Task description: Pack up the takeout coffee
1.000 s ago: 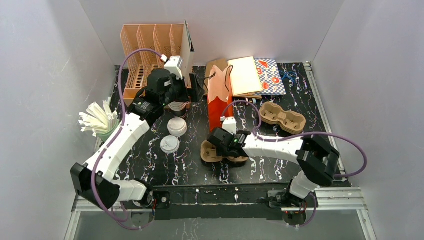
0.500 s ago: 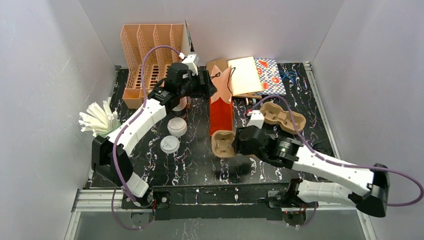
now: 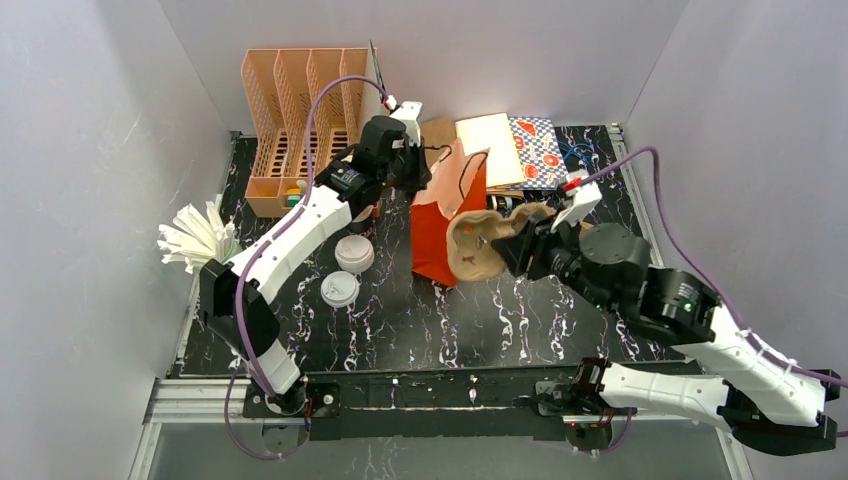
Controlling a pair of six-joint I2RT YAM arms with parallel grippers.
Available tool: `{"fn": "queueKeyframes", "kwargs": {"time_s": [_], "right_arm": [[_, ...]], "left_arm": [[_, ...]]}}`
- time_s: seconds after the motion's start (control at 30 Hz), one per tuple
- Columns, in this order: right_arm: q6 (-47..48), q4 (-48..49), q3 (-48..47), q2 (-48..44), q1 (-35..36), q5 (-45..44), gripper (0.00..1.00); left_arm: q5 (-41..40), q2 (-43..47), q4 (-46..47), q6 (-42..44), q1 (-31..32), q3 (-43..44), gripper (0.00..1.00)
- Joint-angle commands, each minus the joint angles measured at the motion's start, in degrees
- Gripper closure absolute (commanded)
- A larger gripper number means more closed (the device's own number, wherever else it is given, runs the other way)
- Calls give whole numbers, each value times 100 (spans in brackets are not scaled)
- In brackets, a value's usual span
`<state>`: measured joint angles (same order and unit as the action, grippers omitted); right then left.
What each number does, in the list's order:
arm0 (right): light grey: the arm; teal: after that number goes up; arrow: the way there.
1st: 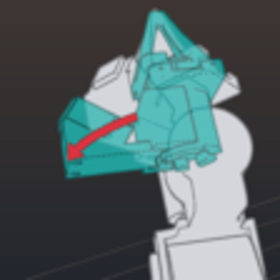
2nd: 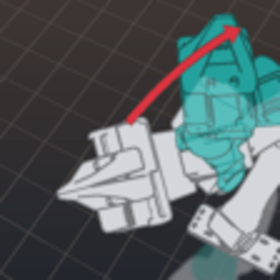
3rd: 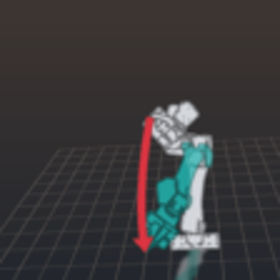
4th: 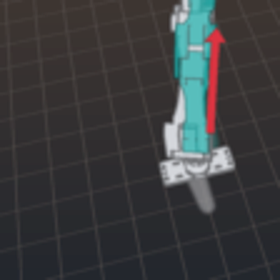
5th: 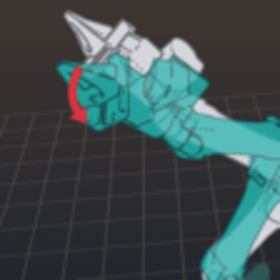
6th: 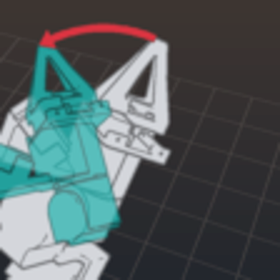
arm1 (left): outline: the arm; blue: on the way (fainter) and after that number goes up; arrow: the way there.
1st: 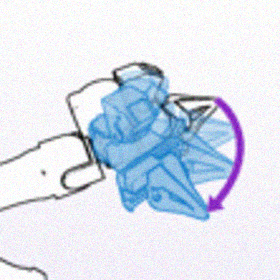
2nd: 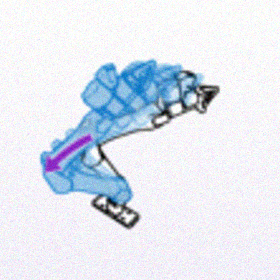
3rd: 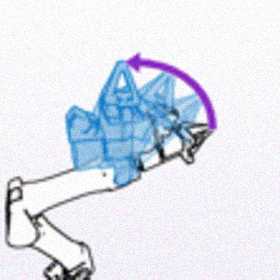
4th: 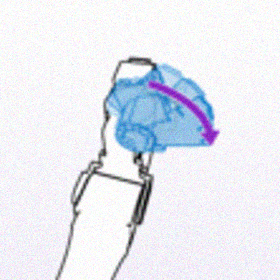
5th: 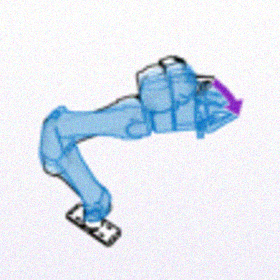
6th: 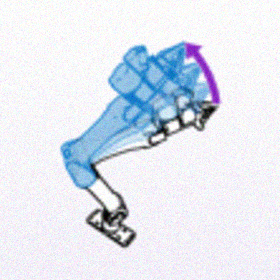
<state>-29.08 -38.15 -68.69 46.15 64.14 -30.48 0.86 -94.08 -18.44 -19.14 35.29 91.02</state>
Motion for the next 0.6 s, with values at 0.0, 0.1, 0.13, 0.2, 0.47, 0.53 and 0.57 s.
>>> {"fn": "queueKeyframes", "kwargs": {"time_s": [0.0,0.1,0.13,0.2,0.47,0.53,0.57], "right_arm": [[917,118,-1046,379,1,652,54],[1222,285,-1563,642,0,1190,54],[1289,369,-1708,719,0,1359,54],[1382,524,-1999,862,-2,1716,54],[1563,859,-3218,1888,1,2981,55],[1572,903,-3453,2112,-5,3273,55],[1565,920,-3547,2219,-2,3324,55]], "left_arm": [[239,564,-713,314,4,196,100],[341,909,-1033,451,4,130,100],[345,1037,-1120,504,4,101,100],[344,1286,-1251,596,4,10,100],[694,1824,-1584,762,4,-190,100],[792,1863,-1603,752,4,-286,100],[815,1879,-1607,751,4,-339,100]]}}
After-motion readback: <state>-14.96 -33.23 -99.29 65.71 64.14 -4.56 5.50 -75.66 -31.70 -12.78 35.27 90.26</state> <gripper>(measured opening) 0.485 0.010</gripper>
